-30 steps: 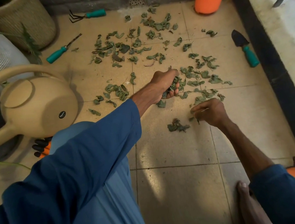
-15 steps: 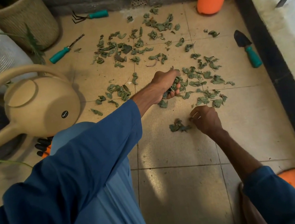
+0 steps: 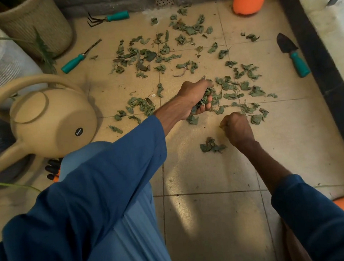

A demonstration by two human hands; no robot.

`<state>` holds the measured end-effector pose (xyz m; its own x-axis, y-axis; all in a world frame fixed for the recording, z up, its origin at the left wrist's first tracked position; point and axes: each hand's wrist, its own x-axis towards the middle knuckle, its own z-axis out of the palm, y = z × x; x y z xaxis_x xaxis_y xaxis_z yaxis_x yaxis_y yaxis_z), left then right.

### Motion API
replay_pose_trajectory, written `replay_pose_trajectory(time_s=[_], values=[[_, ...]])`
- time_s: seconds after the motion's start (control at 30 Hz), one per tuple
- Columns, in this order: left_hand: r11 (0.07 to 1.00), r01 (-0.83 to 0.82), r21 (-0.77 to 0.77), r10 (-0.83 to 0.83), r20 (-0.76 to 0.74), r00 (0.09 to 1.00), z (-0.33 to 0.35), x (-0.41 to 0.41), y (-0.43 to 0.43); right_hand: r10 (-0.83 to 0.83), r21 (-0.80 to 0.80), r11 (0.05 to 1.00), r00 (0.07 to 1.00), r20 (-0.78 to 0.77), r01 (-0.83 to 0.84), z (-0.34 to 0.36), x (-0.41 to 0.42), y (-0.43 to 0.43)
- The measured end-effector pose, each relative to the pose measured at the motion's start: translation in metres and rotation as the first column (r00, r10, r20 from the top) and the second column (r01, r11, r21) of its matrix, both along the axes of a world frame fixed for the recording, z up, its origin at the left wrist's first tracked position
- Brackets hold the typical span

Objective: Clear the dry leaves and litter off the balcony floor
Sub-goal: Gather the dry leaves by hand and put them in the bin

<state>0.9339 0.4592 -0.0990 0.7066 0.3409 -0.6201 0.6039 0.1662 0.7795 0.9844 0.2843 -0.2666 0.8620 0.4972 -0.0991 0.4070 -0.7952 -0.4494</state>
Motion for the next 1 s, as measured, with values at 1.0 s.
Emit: replay_pose_trajectory(time_s=[1.0], values=[[0.995,0.099,-0.008,-0.099,-0.004,0.995,-0.005,0.008,-0.016,0.038,0.134,0.991,0.992,-0.116,-0.022,0.023,-0.07,-0.048]])
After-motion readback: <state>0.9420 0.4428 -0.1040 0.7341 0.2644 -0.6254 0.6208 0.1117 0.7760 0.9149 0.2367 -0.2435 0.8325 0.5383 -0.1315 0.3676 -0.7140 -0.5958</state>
